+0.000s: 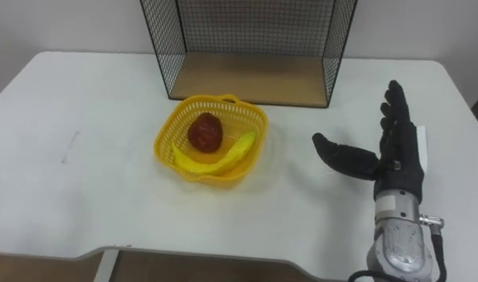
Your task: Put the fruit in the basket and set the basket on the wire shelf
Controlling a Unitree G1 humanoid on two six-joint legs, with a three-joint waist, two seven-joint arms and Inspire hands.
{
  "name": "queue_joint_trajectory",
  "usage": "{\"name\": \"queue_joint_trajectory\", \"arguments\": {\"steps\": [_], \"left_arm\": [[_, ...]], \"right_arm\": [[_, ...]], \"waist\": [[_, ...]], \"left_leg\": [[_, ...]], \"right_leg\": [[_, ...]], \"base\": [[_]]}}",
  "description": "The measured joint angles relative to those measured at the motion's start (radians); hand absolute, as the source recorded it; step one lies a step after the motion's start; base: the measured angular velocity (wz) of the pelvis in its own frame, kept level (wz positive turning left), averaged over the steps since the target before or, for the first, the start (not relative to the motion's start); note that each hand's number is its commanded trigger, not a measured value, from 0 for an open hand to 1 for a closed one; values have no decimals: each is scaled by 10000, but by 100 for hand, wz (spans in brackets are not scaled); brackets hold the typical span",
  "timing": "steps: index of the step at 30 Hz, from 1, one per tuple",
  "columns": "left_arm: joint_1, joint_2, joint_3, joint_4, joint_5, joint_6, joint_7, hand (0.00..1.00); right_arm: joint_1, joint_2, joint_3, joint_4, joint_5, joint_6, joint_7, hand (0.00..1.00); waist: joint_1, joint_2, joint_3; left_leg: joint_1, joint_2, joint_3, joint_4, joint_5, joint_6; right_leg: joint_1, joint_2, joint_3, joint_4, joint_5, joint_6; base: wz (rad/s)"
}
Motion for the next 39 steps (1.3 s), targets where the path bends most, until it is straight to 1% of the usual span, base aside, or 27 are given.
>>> {"name": "queue_joint_trajectory", "arguments": {"steps": [2, 3, 4, 5, 6, 8, 11, 12, 13, 14, 16, 17, 18, 19, 23, 25, 27, 29, 32, 39], "left_arm": [[-34, -3, -442, -10, -221, -1, -401, 0], [-105, -8, -770, -6, -308, -1, -719, 0], [-136, -19, -1131, -5, -407, -1, -1098, 0], [-141, -20, -1496, -3, -552, 0, -1498, 0], [-146, -21, -1664, -2, -614, 0, -1707, 0], [-157, -23, -2240, -2, -679, 1, -2444, 0], [-296, -74, -2740, 26, -710, 3, -3046, 0], [-370, -117, -2963, 39, -923, 3, -3330, 0], [-415, -177, -3180, 70, -1322, -2, -3581, 0], [-466, -186, -3437, 287, -1723, -1, -3835, 0], [-492, -190, -3730, 743, -2301, 53, -4253, 0], [-496, -213, -3848, 953, -2558, 148, -4558, 0], [-499, -239, -3888, 1043, -2641, 187, -4680, 0], [-509, -328, -3926, 1234, -2670, 256, -4935, 0], [-528, -357, -4160, 1385, -2859, 442, -5570, 0], [-605, -358, -4240, 1417, -2866, 510, -5801, 0], [-614, -359, -4309, 1423, -2898, 529, -6005, 0], [-618, -364, -4382, 1539, -3025, 538, -6217, 0], [-617, -375, -4617, 1839, -3030, 596, -6587, 0], [-619, -394, -4702, 2024, -3030, 624, -7197, 0]], "right_arm": [[-8, 232, 0, 33, 113, -74, 163, 0], [-11, 403, 31, 100, 138, -139, 260, 0], [-11, 502, 189, 164, 251, -143, 353, 0], [-4, 526, 397, 217, 480, -143, 561, 0], [-5, 536, 480, 255, 538, -143, 677, 0], [-5, 545, 840, 394, 659, -143, 1097, 0], [-5, 563, 1017, 433, 981, -142, 1355, 0], [-5, 567, 1109, 467, 1164, -142, 1373, 0], [-9, 565, 1193, 472, 1416, -142, 1437, 0], [-53, 559, 1284, 529, 1696, -143, 1473, 0], [-167, 558, 1459, 755, 2050, -142, 1627, 0], [-165, 559, 1538, 822, 2137, -132, 1718, 0], [-164, 561, 1559, 836, 2171, -123, 1757, 0], [-170, 561, 1578, 837, 2286, -122, 1785, 0], [-239, 558, 1745, 841, 2462, -122, 1776, 0], [-255, 561, 1802, 841, 2493, -122, 1780, 0], [-266, 559, 1887, 842, 2544, -122, 1780, 0], [-302, 570, 1949, 882, 2864, -122, 1814, 0], [-397, 584, 1952, 1307, 3296, -122, 1926, 0], [-509, 649, 1957, 1565, 3626, -122, 2147, 0]], "waist": [[-80, -83, 32], [-164, -152, 59], [-175, -184, 57], [-249, -197, 46], [-280, -199, 45], [-445, -202, 29], [-508, -180, 19], [-520, -176, 16], [-527, -170, 13], [-495, -142, 26], [-505, -97, 52], [-534, -99, 55], [-552, -100, 56], [-567, -101, 56], [-565, -107, 59], [-592, -112, 63], [-602, -119, 67], [-690, -146, 85], [-699, -188, 109], [-722, -200, 116]], "left_leg": [[-22, -6, -61, 17, -1, 1], [-77, 7, -110, 16, -2, 1], [-119, 21, -102, 11, -3, 2], [-179, 18, -103, 19, -3, 3], [-194, 15, -100, 19, -2, 4], [-202, -34, -95, 7, -1, 5], [-170, -32, -77, 28, 1, 6], [-161, -28, -69, 38, 2, 5], [-139, -22, 17, 36, 4, 5], [-56, -9, 125, 25, 6, 5], [-34, -4, 161, 12, 5, 5], [-47, -1, 166, 12, 5, 5], [-79, 13, 170, 14, 5, 5], [-133, 29, 194, 17, 5, 6], [-172, 42, 389, 21, 5, 6], [-175, 43, 392, 18, 5, 6], [-167, 46, 405, 11, 5, 6], [-162, 42, 388, 10, 6, 6], [-98, 37, 391, 11, 6, 7], [-83, 43, 396, 8, 5, 6]], "right_leg": [[9, -3, -36, 5, 0, 0], [-14, -12, -71, 9, 0, 0], [-50, -12, -71, 12, 0, 0], [-89, -18, -71, 15, 1, 1], [-105, -20, -67, 17, 1, 1], [-122, -17, -41, 19, 1, 1], [-121, -14, -23, 17, 1, 1], [-115, -14, -16, 17, 1, 1], [-128, -8, 98, 16, 1, 1], [-138, 3, 253, 14, 1, 1], [-137, 6, 336, 19, 1, 1], [-185, 2, 335, 31, 1, 1], [-214, 3, 339, 35, 1, 1], [-267, 0, 349, 47, 1, 1], [-387, 11, 483, 97, 3, -1], [-404, 6, 485, 107, 3, -1], [-436, 7, 491, 156, 2, -1], [-441, 7, 488, 167, 2, -1], [-392, 9, 490, 174, 2, -1], [-396, 26, 499, 194, 3, -1]], "base": [[10], [6], [5], [0], [0], [0], [0], [-3], [-15], [-21], [-16], [-4], [0], [-4], [-9], [-3], [-2], [0], [0], [0]]}}
